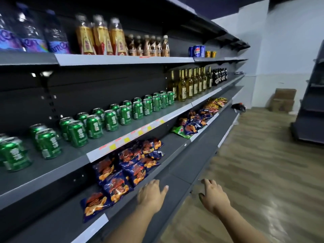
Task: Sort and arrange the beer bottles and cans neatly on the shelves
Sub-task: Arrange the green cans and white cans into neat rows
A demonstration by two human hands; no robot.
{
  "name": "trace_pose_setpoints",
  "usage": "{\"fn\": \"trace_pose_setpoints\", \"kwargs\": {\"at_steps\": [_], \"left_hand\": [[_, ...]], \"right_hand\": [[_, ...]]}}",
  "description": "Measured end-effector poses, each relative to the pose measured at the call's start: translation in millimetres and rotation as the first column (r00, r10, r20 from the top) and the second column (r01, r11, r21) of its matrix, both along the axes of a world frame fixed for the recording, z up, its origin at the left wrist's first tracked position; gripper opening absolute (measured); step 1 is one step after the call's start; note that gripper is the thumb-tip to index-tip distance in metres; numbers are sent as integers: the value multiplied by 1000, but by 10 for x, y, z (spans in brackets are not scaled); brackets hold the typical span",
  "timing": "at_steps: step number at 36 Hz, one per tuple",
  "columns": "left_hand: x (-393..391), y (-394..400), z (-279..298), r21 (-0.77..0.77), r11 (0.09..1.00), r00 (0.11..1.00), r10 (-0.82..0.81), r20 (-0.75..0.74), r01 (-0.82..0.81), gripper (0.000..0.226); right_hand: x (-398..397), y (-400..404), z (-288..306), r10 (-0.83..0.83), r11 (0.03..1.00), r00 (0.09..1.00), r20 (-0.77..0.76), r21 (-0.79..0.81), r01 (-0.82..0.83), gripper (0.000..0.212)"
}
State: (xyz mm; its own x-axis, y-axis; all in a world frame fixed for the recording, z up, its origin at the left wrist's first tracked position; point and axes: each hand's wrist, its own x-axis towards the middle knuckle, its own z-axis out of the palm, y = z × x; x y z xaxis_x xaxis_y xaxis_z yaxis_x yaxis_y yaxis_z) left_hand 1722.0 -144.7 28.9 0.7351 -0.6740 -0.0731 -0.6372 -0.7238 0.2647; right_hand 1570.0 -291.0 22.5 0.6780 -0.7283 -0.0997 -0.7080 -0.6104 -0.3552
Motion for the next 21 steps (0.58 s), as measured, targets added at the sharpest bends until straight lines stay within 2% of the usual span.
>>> {"fn": "trace_pose_setpoints", "kwargs": {"at_steps": [16,21], "left_hand": [[1036,-2918,97,-43,999,998,-13,-63,10,53],[1179,-3837,15,4,999,996,-51,-68,51,56]], "right_hand": [[827,-2674,214,53,996,992,-113,-59,-60,52],[916,-3562,184,32,998,991,-132,-40,-38,51]]}}
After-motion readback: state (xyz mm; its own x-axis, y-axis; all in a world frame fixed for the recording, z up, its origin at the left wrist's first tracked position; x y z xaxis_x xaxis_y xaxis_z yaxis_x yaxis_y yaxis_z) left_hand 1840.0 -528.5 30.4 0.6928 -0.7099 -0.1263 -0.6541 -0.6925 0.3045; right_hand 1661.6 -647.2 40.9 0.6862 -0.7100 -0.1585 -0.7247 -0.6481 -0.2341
